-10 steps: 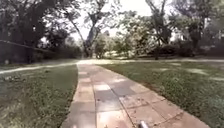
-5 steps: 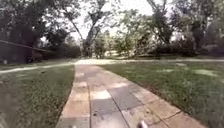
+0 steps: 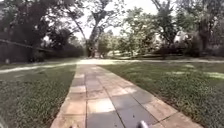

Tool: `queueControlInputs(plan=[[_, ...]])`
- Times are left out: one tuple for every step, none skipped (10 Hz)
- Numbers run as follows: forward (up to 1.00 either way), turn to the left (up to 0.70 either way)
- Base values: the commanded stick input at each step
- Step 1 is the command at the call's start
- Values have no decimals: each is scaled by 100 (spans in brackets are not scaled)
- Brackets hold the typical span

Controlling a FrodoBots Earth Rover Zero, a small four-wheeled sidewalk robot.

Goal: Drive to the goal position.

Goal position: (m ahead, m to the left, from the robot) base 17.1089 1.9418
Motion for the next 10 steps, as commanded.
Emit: queueControlInputs(plan=[[70,0],[70,0],[70,0],[70,0],[70,0],[70,0],[70,0],[70,0],[70,0],[70,0]])
